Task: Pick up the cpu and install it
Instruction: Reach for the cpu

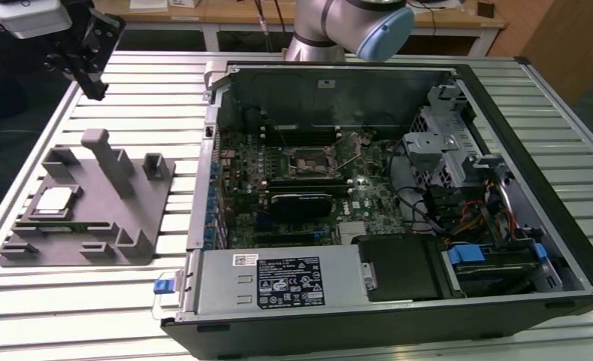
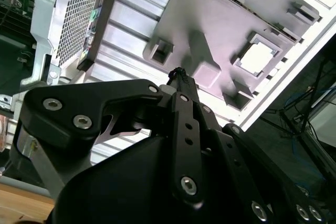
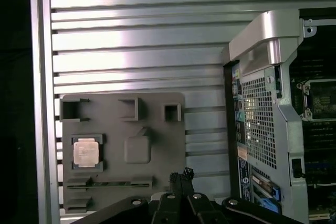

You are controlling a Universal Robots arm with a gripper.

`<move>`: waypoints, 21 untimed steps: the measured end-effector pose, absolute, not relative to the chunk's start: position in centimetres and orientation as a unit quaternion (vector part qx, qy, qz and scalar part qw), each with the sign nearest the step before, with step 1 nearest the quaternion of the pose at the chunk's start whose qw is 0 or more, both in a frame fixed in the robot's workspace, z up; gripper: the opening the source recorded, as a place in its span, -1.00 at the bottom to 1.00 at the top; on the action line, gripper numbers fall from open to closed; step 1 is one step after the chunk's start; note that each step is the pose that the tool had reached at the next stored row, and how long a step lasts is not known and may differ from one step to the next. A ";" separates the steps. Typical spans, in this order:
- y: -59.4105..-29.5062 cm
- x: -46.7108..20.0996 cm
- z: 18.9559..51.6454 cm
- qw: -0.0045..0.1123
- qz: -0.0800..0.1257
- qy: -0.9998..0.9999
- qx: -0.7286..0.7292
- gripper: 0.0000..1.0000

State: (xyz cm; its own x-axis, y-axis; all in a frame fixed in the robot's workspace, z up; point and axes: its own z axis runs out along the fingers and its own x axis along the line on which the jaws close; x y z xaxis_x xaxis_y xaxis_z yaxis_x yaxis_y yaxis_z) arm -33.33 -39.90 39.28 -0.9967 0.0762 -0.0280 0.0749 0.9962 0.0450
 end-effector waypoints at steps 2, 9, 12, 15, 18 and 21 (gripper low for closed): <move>-39.9 -33.6 39.3 0.015 0.022 0.999 0.038 -0.79; -39.9 -34.6 39.3 0.015 0.022 0.999 0.038 -0.79; -39.9 -35.0 39.3 0.015 0.022 0.999 0.038 -0.79; -39.9 -35.5 39.2 0.015 0.022 0.999 0.038 -0.79; -39.9 -36.0 39.1 0.015 0.022 0.999 0.038 -0.79; -39.9 -36.4 39.0 0.015 0.022 0.999 0.038 -0.79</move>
